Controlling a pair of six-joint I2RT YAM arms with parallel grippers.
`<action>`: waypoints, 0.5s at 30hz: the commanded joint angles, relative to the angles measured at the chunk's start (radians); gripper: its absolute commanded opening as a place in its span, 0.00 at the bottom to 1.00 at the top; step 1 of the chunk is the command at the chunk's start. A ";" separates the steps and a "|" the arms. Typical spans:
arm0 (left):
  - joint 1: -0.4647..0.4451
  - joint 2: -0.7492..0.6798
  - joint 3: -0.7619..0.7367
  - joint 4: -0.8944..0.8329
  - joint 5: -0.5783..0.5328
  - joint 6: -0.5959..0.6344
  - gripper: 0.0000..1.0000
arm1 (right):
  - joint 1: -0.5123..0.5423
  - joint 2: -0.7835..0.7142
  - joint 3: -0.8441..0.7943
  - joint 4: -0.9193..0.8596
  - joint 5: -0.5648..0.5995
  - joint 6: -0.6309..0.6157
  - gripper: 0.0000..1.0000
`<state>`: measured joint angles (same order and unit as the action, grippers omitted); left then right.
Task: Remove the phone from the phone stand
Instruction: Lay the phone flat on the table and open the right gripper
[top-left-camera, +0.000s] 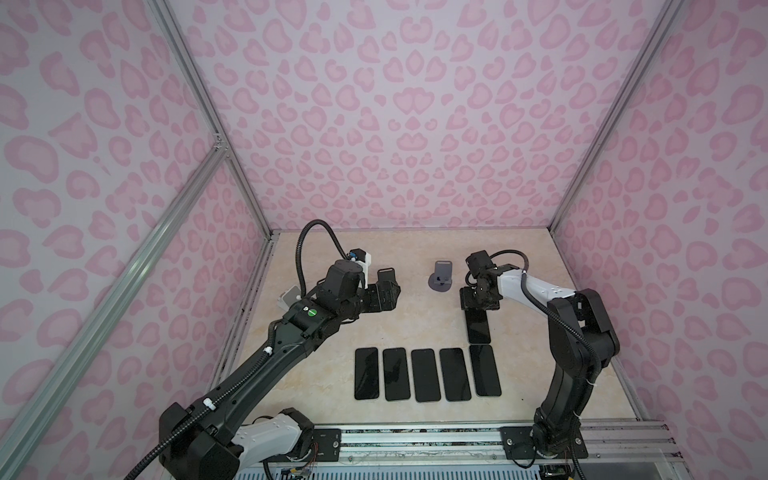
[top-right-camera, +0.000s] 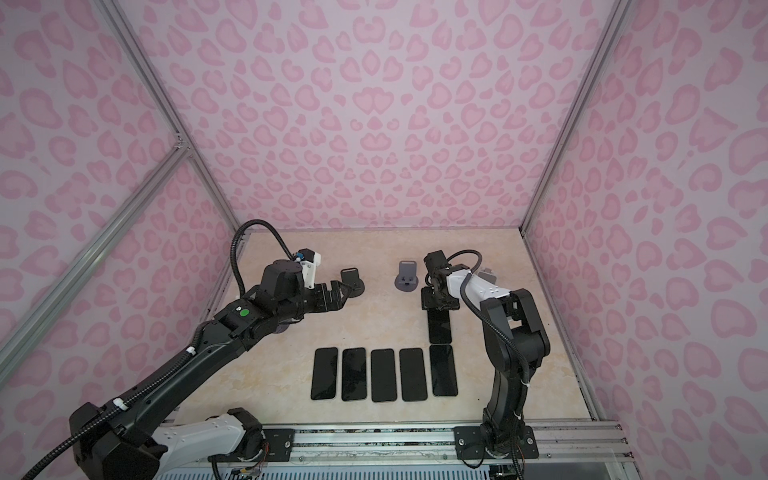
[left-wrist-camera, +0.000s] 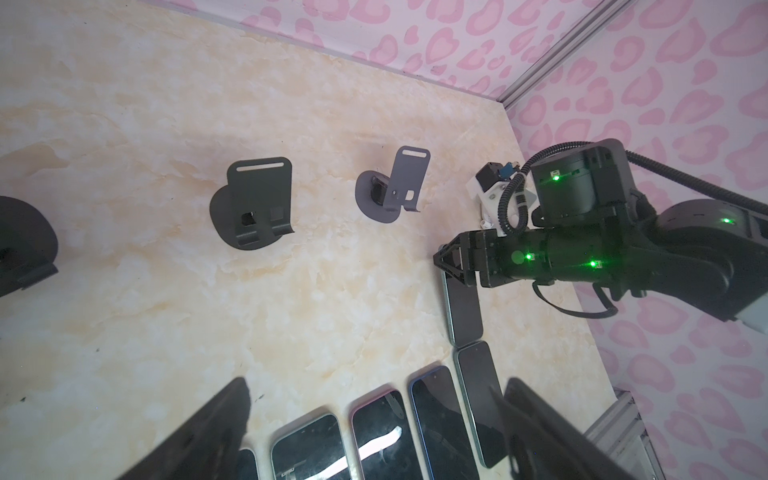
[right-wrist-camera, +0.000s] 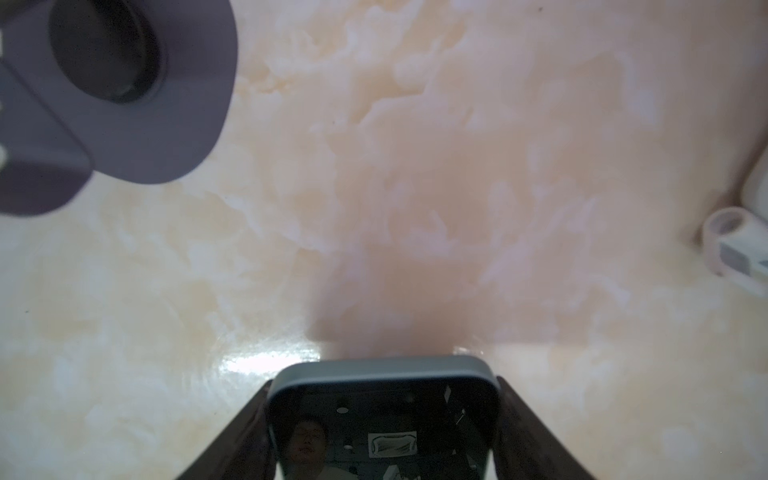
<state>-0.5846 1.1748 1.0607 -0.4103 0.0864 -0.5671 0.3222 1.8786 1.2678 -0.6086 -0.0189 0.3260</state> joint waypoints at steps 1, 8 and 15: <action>0.000 0.003 -0.001 0.028 -0.010 0.008 0.96 | 0.007 0.027 0.017 0.026 0.020 0.013 0.52; 0.000 0.008 0.000 0.027 -0.006 0.007 0.96 | 0.018 0.043 -0.002 0.054 0.012 0.025 0.55; 0.000 0.006 0.001 0.028 -0.006 0.007 0.96 | 0.021 0.056 -0.007 0.072 0.004 0.034 0.60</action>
<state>-0.5846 1.1801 1.0607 -0.4103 0.0818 -0.5671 0.3416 1.9244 1.2633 -0.5625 -0.0109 0.3477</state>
